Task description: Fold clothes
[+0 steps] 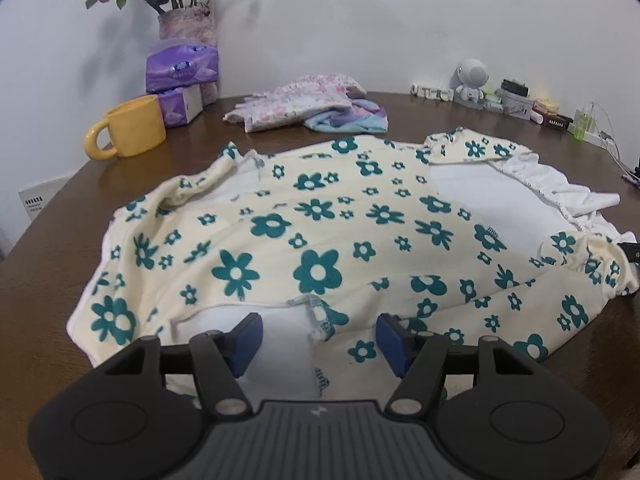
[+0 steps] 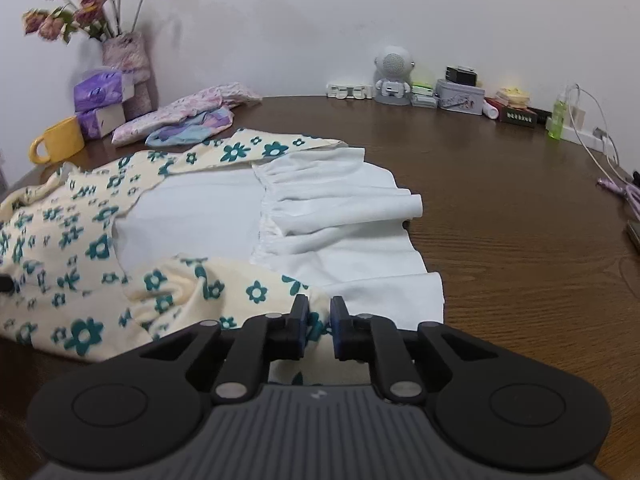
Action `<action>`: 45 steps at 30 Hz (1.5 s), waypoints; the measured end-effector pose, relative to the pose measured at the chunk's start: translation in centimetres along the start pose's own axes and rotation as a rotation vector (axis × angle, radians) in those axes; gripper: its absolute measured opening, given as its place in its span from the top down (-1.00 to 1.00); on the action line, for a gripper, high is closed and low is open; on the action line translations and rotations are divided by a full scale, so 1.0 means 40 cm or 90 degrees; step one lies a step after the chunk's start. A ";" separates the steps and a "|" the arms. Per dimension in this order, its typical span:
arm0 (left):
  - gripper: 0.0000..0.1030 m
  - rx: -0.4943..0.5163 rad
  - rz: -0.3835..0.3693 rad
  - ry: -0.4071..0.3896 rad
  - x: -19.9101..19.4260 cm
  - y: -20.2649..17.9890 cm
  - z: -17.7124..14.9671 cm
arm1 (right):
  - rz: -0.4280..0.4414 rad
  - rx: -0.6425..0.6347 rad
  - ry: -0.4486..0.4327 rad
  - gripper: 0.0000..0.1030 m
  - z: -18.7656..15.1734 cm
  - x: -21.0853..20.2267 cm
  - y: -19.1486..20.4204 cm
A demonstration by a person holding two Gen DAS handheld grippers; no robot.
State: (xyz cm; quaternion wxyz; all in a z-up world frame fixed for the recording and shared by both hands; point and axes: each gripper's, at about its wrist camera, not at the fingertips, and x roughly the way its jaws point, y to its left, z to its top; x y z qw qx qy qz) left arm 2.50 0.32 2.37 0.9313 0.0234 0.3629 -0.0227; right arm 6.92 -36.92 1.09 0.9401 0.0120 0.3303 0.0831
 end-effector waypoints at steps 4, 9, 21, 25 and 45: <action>-0.20 -0.011 -0.012 -0.053 -0.040 0.029 0.025 | 0.069 0.040 -0.063 0.75 0.039 -0.052 0.029; 0.16 -0.020 -0.042 -0.054 -0.017 0.045 0.064 | 0.184 -0.027 -0.058 0.74 0.084 -0.011 0.173; 0.60 -0.031 -0.111 0.006 -0.001 0.088 0.006 | 0.283 -0.193 0.041 0.60 0.176 0.137 0.472; 0.36 -0.046 -0.156 0.011 -0.027 0.122 0.005 | 0.267 -0.227 0.064 0.34 0.148 0.123 0.471; 0.90 -0.041 -0.323 0.138 0.026 0.155 0.036 | 0.209 -0.261 0.162 0.48 0.099 0.090 0.334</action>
